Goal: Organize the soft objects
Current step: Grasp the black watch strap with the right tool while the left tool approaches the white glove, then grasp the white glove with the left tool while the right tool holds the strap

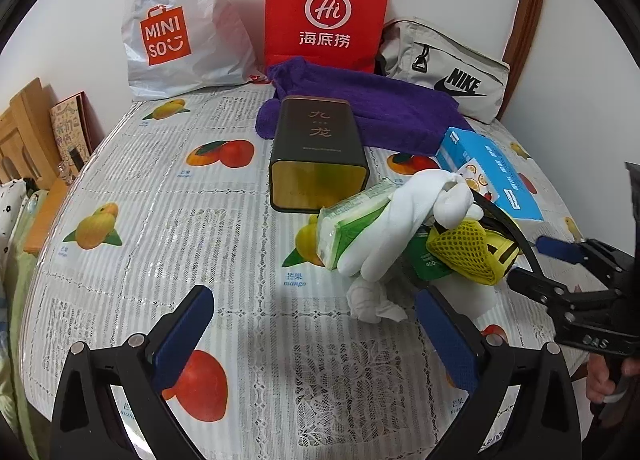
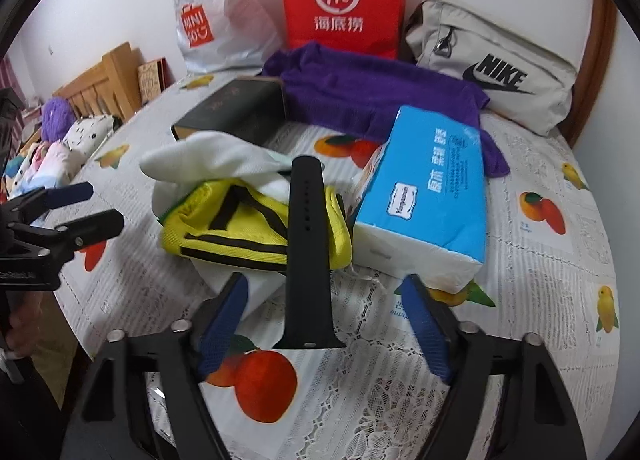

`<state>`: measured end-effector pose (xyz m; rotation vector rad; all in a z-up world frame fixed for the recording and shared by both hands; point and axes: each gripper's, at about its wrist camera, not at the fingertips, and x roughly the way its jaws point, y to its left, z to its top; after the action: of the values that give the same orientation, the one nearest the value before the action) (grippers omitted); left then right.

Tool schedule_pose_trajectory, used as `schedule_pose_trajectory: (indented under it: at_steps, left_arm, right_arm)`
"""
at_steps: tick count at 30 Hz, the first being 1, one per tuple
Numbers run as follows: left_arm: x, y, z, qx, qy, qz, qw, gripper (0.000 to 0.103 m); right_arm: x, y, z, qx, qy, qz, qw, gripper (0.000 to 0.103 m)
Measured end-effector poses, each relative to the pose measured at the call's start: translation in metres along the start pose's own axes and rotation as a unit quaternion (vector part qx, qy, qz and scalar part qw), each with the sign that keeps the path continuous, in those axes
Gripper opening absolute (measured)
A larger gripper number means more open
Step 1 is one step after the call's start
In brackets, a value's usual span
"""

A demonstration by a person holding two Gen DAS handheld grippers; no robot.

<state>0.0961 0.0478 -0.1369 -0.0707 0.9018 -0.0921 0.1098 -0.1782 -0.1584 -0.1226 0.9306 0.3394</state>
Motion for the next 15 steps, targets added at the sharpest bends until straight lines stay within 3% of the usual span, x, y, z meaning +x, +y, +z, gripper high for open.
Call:
schedule_pose_trajectory:
  at_steps: [1, 3, 5, 15]
  left_arm:
    - [0.001, 0.000, 0.000, 0.000, 0.002, 0.000, 1.0000, 0.102]
    - [0.004, 0.000, 0.001, 0.000, 0.006, 0.000, 1.0000, 0.102]
    - [0.005, 0.000, 0.001, 0.001, 0.009, -0.001, 1.0000, 0.102]
    - [-0.004, -0.009, 0.015, 0.002, -0.020, -0.030, 0.9994, 0.102]
  right_arm:
    - [0.004, -0.002, 0.000, 0.000, 0.007, 0.006, 1.000, 0.058]
    - [0.009, -0.005, 0.000, 0.003, 0.019, 0.016, 1.000, 0.036]
    - [0.012, -0.007, -0.002, 0.007, 0.022, 0.033, 0.999, 0.023]
    - [-0.018, -0.012, -0.010, 0.010, -0.022, 0.050, 0.998, 0.023]
